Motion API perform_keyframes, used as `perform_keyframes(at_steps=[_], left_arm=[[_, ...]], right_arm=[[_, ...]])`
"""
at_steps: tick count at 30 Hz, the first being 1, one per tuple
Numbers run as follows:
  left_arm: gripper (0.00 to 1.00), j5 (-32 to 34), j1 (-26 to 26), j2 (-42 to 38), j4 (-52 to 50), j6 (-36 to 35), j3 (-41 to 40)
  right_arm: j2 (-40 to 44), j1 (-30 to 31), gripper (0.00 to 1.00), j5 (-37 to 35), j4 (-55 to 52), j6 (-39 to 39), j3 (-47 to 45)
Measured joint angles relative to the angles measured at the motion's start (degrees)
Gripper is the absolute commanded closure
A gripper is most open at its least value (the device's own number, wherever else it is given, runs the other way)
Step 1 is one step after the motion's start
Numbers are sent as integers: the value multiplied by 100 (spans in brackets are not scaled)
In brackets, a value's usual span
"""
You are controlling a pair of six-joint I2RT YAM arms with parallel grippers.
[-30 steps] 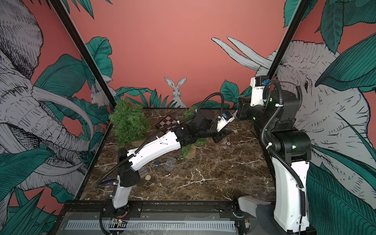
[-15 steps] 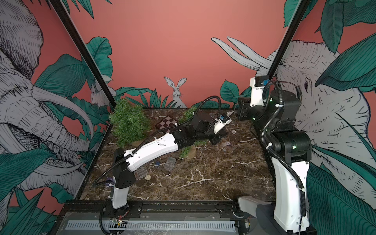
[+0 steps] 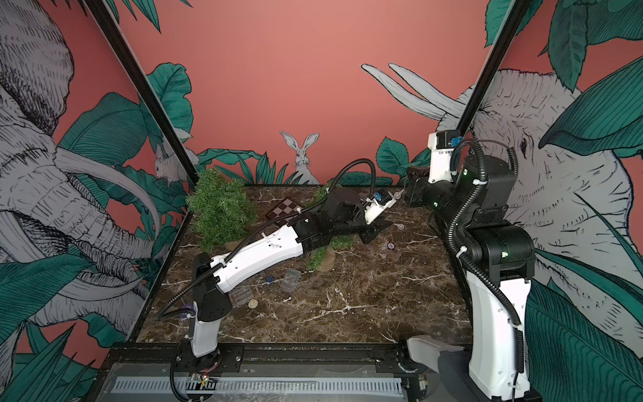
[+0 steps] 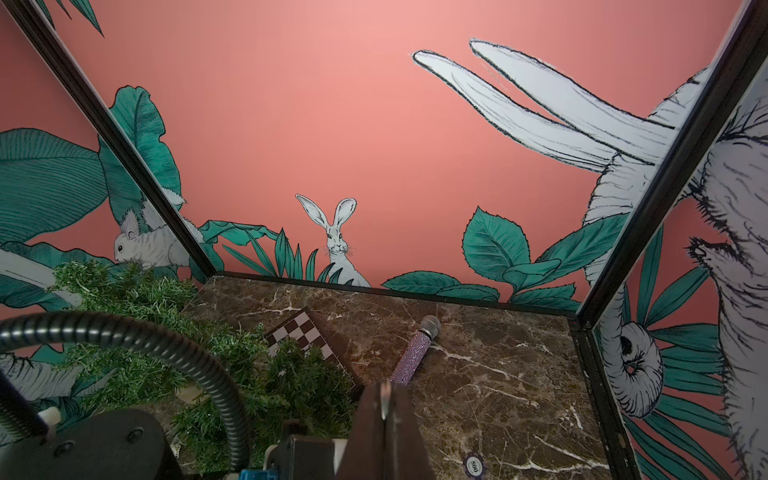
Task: Wrap string light around the christmas tree
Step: Wrap the light string around the Christmas tree.
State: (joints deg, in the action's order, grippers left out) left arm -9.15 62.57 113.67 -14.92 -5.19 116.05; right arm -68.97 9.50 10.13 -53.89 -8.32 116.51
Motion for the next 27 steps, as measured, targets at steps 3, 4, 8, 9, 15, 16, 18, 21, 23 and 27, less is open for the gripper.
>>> perform_keyframes(at_steps=[3,4,8,9,15,16,18,21,23,27], left_arm=[[73,-105,0,22,31,7,0],[73,-151,0,37,46,22,0],[74,-323,0,109,146,101,-42],[75,-341,0,114,162,111,-74],[73,-352,-4,229,304,278,-103],[72,-363,-4,254,341,319,-101],[75,-382,-4,293,398,382,-103],[91,-389,-4,326,439,444,-103],[93,-385,-15,328,461,472,-103],[93,-382,-61,245,592,485,-330]], right_arm=[[20,0,100,0,0,2,0],[22,0,100,0,0,4,0],[22,0,100,0,-2,15,0],[22,0,100,0,-2,17,0],[24,0,100,33,2,13,-4],[33,0,100,42,2,13,-13],[42,0,100,44,0,15,-26],[70,0,100,42,0,17,-57],[85,0,100,37,0,20,-68],[129,0,100,-52,9,83,-190]])
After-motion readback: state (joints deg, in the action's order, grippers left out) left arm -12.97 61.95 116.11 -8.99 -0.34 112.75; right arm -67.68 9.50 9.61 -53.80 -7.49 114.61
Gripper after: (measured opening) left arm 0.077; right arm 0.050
